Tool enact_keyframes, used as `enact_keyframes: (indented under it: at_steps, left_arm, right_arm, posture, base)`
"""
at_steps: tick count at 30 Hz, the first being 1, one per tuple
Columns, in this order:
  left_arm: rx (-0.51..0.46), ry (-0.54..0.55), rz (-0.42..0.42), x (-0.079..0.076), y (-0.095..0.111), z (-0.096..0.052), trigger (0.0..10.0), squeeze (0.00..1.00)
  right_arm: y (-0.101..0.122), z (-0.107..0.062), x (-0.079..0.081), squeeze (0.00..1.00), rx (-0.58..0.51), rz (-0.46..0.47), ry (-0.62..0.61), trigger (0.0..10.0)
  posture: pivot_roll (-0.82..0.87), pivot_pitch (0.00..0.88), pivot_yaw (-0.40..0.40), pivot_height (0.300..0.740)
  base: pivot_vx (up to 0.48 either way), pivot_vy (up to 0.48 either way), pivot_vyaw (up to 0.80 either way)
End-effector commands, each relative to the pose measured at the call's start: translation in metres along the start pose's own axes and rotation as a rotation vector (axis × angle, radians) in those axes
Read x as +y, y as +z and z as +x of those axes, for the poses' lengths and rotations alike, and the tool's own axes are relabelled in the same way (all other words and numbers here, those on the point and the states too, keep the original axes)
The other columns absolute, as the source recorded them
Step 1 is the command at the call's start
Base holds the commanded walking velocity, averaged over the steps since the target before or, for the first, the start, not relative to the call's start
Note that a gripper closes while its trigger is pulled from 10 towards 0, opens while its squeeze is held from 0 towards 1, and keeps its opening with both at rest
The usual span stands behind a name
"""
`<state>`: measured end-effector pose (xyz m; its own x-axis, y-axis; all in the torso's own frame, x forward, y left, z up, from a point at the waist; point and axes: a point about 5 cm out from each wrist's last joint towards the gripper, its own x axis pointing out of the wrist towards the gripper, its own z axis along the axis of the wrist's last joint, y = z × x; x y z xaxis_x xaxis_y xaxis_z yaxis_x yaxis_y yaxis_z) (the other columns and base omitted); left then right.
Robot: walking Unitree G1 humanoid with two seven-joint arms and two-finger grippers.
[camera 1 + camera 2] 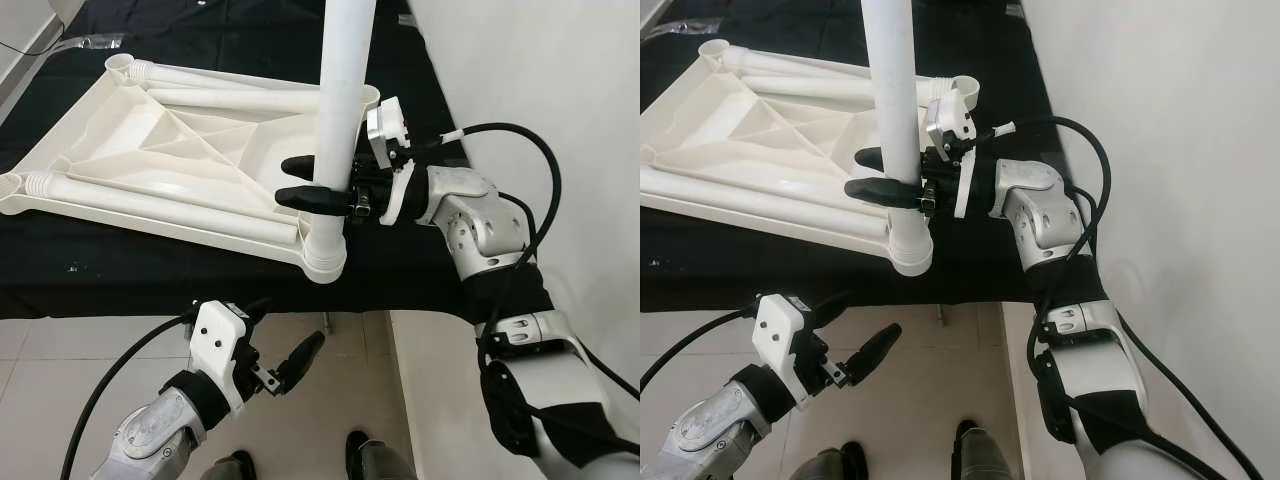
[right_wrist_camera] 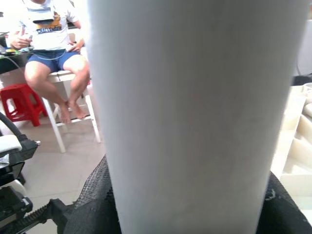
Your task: Building children table
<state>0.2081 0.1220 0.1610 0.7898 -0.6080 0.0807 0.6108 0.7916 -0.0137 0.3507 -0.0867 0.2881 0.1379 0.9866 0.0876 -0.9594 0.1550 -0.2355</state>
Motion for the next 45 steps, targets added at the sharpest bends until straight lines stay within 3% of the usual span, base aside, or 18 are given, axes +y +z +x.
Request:
enact_keyframes:
  at_steps: [1, 3, 5, 6, 8, 12, 16, 17, 18, 19, 21, 22, 23, 29, 32, 33, 38, 45]
  left_arm:
    - [0.01, -0.002, -0.012, -0.003, -0.003, -0.002, 10.0, 0.0]
    - [0.01, -0.002, -0.012, -0.003, -0.003, -0.002, 10.0, 0.0]
    - [0.01, -0.003, -0.011, -0.002, -0.003, -0.003, 10.0, 0.0]
    - [0.01, -0.003, -0.011, -0.002, -0.003, -0.003, 10.0, 0.0]
    - [0.011, -0.001, -0.009, -0.001, -0.002, -0.003, 10.0, 0.0]
    - [0.012, -0.002, -0.008, 0.001, -0.002, -0.003, 10.0, 0.0]
    - [0.013, -0.007, -0.005, 0.001, -0.003, -0.001, 10.0, 0.0]
    - [0.013, -0.007, -0.003, 0.002, -0.003, -0.001, 10.0, 0.0]
    - [0.013, -0.006, -0.001, 0.002, -0.003, 0.0, 10.0, 0.0]
    - [0.012, -0.002, 0.001, 0.003, -0.003, 0.0, 10.0, 0.0]
    - [0.011, 0.002, 0.003, 0.003, -0.003, 0.0, 10.0, 0.0]
    - [0.01, 0.004, 0.004, 0.003, -0.003, 0.0, 10.0, 0.0]
    - [0.01, 0.005, 0.005, 0.003, -0.003, 0.0, 10.0, 0.0]
    - [0.008, 0.006, 0.006, 0.003, -0.002, 0.0, 10.0, 0.0]
    - [0.006, 0.008, 0.006, 0.002, -0.001, 0.0, 10.0, 0.0]
    - [0.005, 0.009, 0.006, 0.002, -0.001, 0.0, 10.0, 0.0]
    - [0.004, 0.008, 0.003, 0.0, 0.0, -0.001, 10.0, 0.0]
    - [0.006, 0.011, 0.001, -0.002, 0.0, -0.003, 10.0, 0.0]
  right_arm:
    - [-0.017, 0.0, 0.005, 0.0, 0.01, 0.025, -0.114, 0.0]
    - [-0.022, 0.002, 0.008, 0.0, 0.006, 0.035, -0.216, 0.0]
    - [-0.043, 0.011, 0.019, 0.0, 0.099, 0.029, -0.665, 0.0]
    - [-0.043, 0.011, 0.019, 0.0, 0.099, 0.029, -0.665, 0.0]
    - [-0.057, 0.014, 0.051, 0.0, 0.158, 0.087, -0.987, 0.0]
    - [-0.059, 0.024, 0.073, 0.0, 0.164, 0.117, -1.012, 0.0]
    - [-0.059, 0.039, 0.071, 0.0, 0.142, 0.116, -0.968, 0.0]
    - [-0.057, 0.045, 0.065, 0.0, 0.117, 0.127, -0.941, 3.6]
    - [-0.055, 0.048, 0.063, 0.0, 0.108, 0.13, -0.935, 5.0]
    - [-0.049, 0.051, 0.06, 0.0, 0.073, 0.127, -0.912, 10.0]
    - [-0.044, 0.054, 0.06, 0.0, 0.043, 0.134, -0.863, 10.0]
    - [-0.04, 0.057, 0.062, 0.67, 0.024, 0.135, -0.829, 10.0]
    - [-0.036, 0.058, 0.062, 1.0, -0.005, 0.149, -0.775, 10.0]
    - [-0.026, 0.055, 0.06, 1.0, -0.058, 0.154, -0.596, 10.0]
    - [-0.017, 0.041, 0.043, 0.96, -0.063, 0.092, -0.407, 10.0]
    - [-0.014, 0.037, 0.039, 0.0, -0.059, 0.064, -0.316, 10.0]
    - [-0.005, 0.024, 0.023, 0.0, -0.015, -0.009, -0.14, 10.0]
    - [0.007, 0.017, 0.02, 0.0, -0.019, 0.005, 0.052, 10.0]
  posture:
    - [0.01, 0.284, -0.027, 0.74]
    - [0.01, 0.281, -0.031, 0.74]
    - [0.02, 0.286, -0.034, 0.74]
    - [0.02, 0.286, -0.034, 0.74]
    - [0.01, 0.29, -0.025, 0.74]
    - [0.0, 0.29, -0.024, 0.74]
    - [0.01, 0.274, -0.022, 0.74]
    - [0.01, 0.266, -0.026, 0.74]
    - [0.01, 0.266, -0.026, 0.74]
    - [0.01, 0.264, -0.027, 0.74]
    - [0.01, 0.264, -0.027, 0.74]
    - [0.01, 0.267, -0.031, 0.74]
    - [0.01, 0.267, -0.031, 0.74]
    - [0.02, 0.268, -0.034, 0.74]
    - [0.02, 0.272, -0.037, 0.74]
    - [0.02, 0.273, -0.037, 0.74]
    - [0.04, 0.283, -0.04, 0.74]
    - [0.05, 0.292, -0.039, 0.74]
  base:
    - [0.0, 0.0, 0.0]
    - [0.0, 0.0, 0.0]
    - [0.0, 0.0, 0.0]
    - [0.0, 0.0, 0.0]
    - [0.0, 0.0, 0.0]
    - [0.0, 0.0, 0.0]
    - [0.0, 0.0, 0.0]
    - [0.0, 0.0, 0.0]
    - [0.0, 0.0, 0.0]
    - [0.0, 0.0, 0.0]
    - [0.0, 0.0, 0.0]
    - [0.0, 0.0, 0.0]
    - [0.0, 0.0, 0.0]
    - [0.0, 0.0, 0.0]
    - [0.0, 0.0, 0.0]
    - [0.0, 0.0, 0.0]
    - [0.0, 0.0, 0.0]
    - [0.0, 0.0, 0.0]
